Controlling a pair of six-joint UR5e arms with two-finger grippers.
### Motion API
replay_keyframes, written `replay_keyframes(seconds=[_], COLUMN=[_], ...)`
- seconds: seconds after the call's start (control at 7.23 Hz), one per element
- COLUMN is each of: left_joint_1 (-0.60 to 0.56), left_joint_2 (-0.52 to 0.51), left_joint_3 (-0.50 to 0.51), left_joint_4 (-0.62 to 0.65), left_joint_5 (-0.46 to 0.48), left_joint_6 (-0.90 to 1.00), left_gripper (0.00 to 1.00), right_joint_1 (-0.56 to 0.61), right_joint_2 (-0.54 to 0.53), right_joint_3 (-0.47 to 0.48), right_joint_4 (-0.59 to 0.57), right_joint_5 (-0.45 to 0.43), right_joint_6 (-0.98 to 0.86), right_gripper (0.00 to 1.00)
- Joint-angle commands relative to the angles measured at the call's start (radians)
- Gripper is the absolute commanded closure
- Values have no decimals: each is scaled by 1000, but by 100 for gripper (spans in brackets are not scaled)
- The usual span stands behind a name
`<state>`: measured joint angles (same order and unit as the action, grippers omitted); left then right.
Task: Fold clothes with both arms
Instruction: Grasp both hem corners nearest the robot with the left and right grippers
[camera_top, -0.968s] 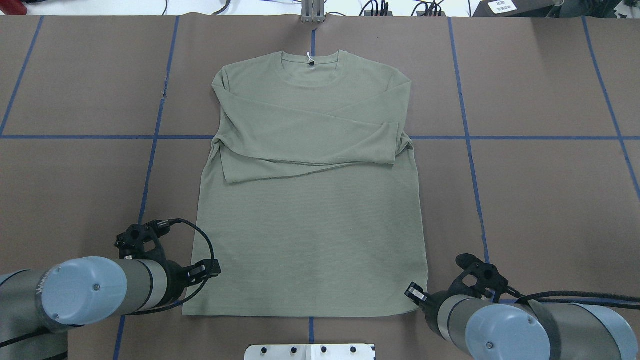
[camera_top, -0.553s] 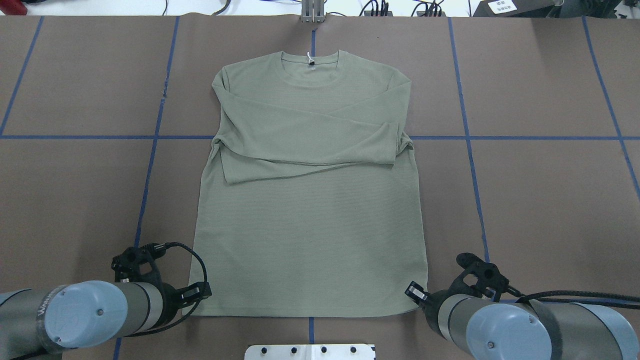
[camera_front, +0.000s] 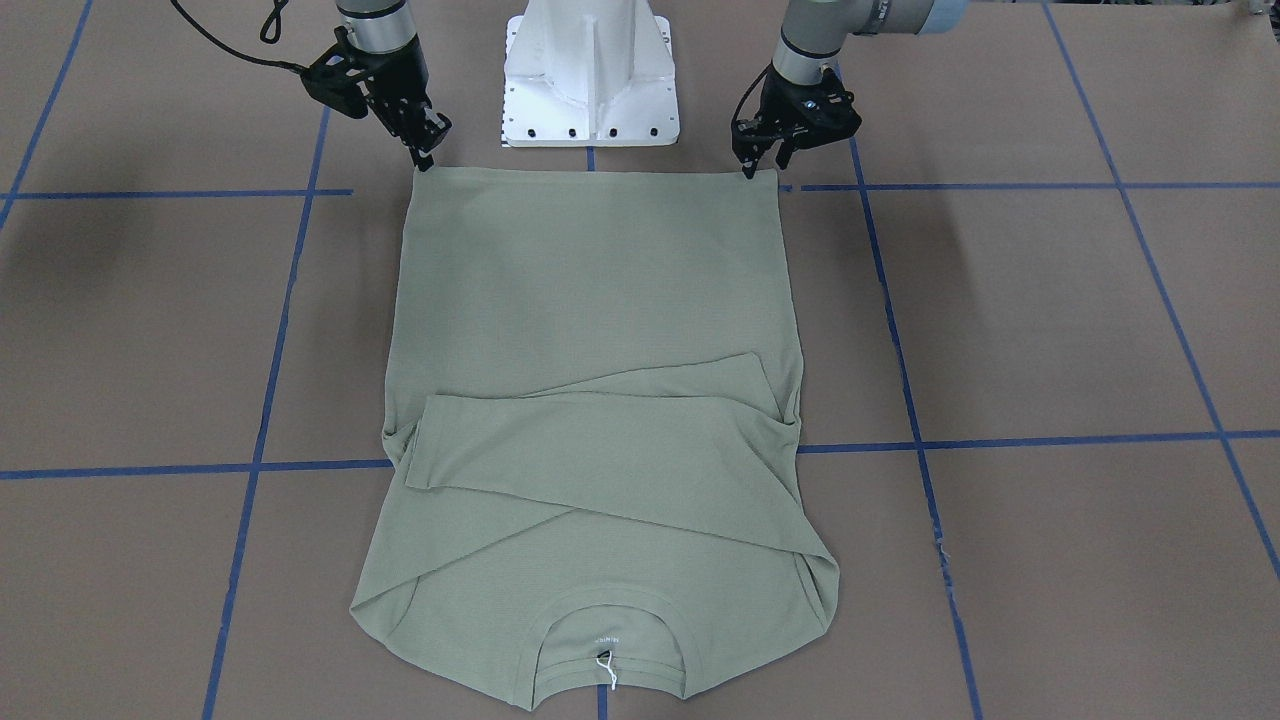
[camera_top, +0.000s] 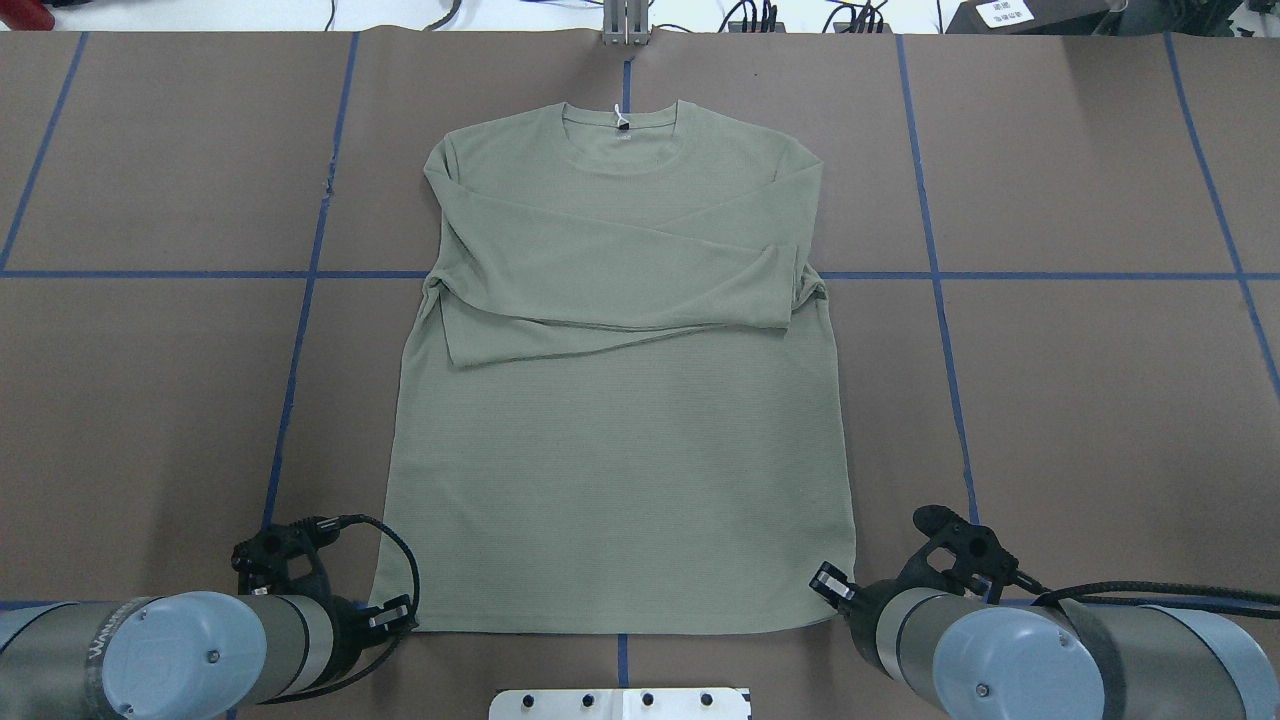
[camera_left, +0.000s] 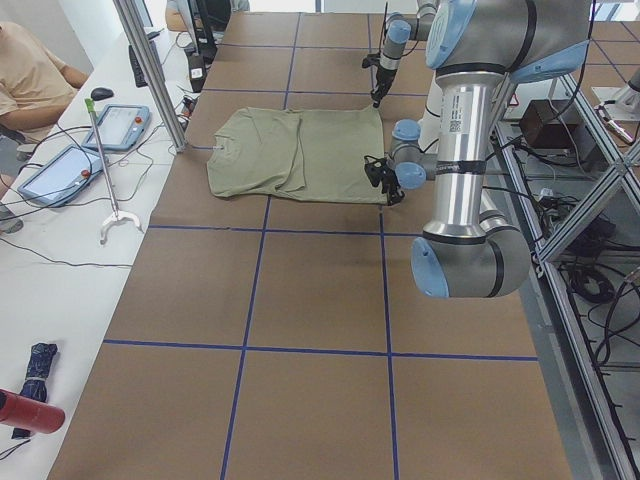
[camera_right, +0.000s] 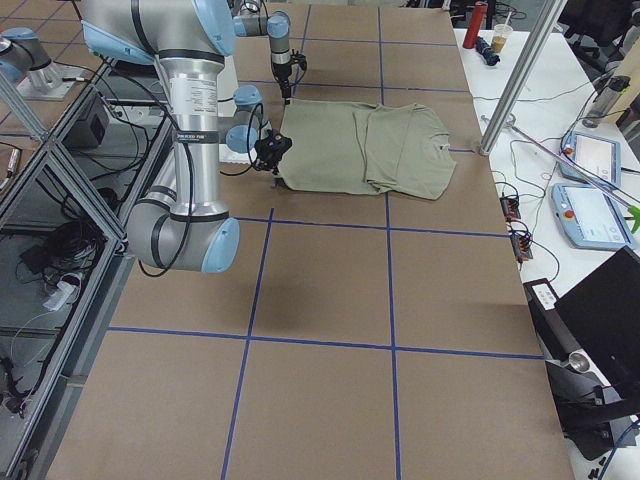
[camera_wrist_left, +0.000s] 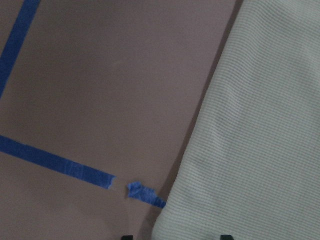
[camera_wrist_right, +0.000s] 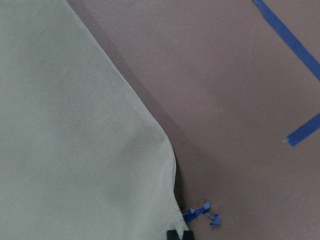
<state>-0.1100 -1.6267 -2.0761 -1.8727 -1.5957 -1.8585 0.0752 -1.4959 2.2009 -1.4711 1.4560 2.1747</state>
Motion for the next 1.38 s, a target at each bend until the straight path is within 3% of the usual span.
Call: replay_keyframes(seconds=[0.0, 0.28, 0.41, 0.69, 0.83, 1.24], left_joint_1=[1, 1, 1, 1, 1, -4], left_joint_2=[4, 2, 1, -1, -2, -2], left_joint_3=[1, 2, 2, 2, 2, -37], left_joint_4=[1, 3, 3, 3, 4, 7], left_joint_5=[2, 3, 3, 3, 3, 3], left_joint_6=[2, 4, 4, 7, 7, 10], left_gripper=[43, 47, 57, 90, 100, 100], right_joint_1=[0, 0, -2, -2, 0, 0], right_joint_2=[-1, -1, -3, -3, -3, -3], right_joint_3=[2, 2, 2, 3, 3, 6], right_joint_4=[0, 0, -3, -3, -3, -6], right_joint_5=[0, -2, -2, -3, -5, -6], right_joint_6=[1, 1, 1, 1, 1, 1], right_gripper=[100, 100, 100, 100, 100, 100])
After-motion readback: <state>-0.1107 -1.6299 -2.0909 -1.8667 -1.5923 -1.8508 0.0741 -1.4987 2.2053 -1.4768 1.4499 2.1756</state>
